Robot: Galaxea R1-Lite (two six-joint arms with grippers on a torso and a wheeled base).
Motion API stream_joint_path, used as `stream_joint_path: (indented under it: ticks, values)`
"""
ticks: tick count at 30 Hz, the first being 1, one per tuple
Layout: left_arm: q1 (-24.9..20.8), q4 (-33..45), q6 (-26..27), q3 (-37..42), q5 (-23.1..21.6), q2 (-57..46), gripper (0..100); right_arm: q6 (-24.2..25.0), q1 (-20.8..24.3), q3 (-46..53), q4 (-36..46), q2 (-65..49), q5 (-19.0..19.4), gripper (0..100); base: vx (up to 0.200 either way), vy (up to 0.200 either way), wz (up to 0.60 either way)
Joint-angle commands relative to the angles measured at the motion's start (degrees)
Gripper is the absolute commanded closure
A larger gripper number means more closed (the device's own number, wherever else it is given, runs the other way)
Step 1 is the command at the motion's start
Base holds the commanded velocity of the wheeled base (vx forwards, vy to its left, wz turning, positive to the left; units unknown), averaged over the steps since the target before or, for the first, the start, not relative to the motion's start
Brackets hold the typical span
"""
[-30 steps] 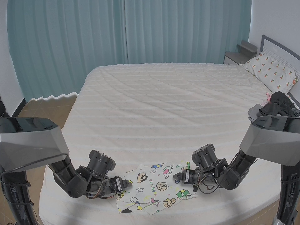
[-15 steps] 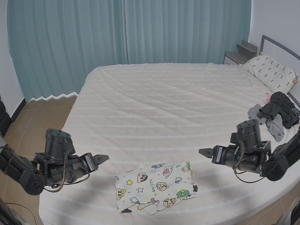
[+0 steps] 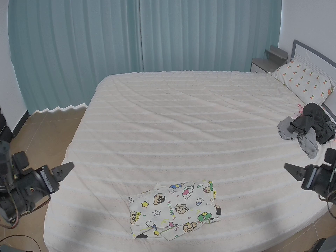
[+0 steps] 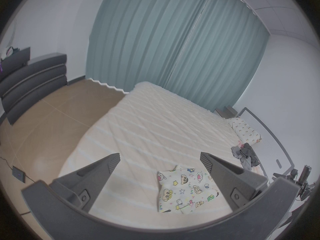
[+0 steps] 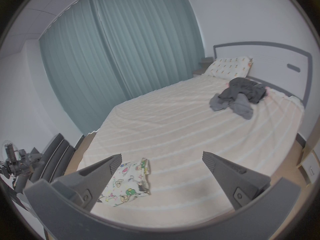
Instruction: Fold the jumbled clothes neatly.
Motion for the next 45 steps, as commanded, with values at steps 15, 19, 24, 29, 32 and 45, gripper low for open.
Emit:
stream_joint_path:
  ticks: [15, 19, 24, 29, 32, 45]
  values:
    - [18.9, 30.1, 16.2, -1.2, 6.9, -49.2, 0, -26.8, -22.8, 5.3, 27.0, -56.0, 12.8, 0, 0.0, 0.0, 0.0]
    - [21.1, 32.5, 21.9, 3.1, 6.9, -56.4, 0, -24.5, -22.7, 10.1, 24.0, -56.0, 14.7, 0, 0.0, 0.0, 0.0]
    - [21.0, 31.2, 22.5, 8.8, 3.7, -56.4, 0, -24.7, -22.7, 16.6, 17.5, -56.0, 19.0, 0, 0.0, 0.0, 0.0]
    - [21.0, 20.8, 22.4, 16.7, -4.1, -56.4, 0, -25.1, -22.7, 18.4, 13.2, -56.0, 20.9, 0, 0.0, 0.0, 0.0]
    - [21.0, 9.1, 24.9, 21.7, -4.8, -56.4, 0, -25.1, -22.7, 18.4, 13.2, -56.0, 21.0, 0, 0.0, 0.0, 0.0]
    - [21.0, 4.2, 29.7, 23.7, -17.4, -56.4, 0, -26.0, -22.7, 18.6, 13.2, -56.0, 26.8, 0, 0.0, 0.0, 0.0]
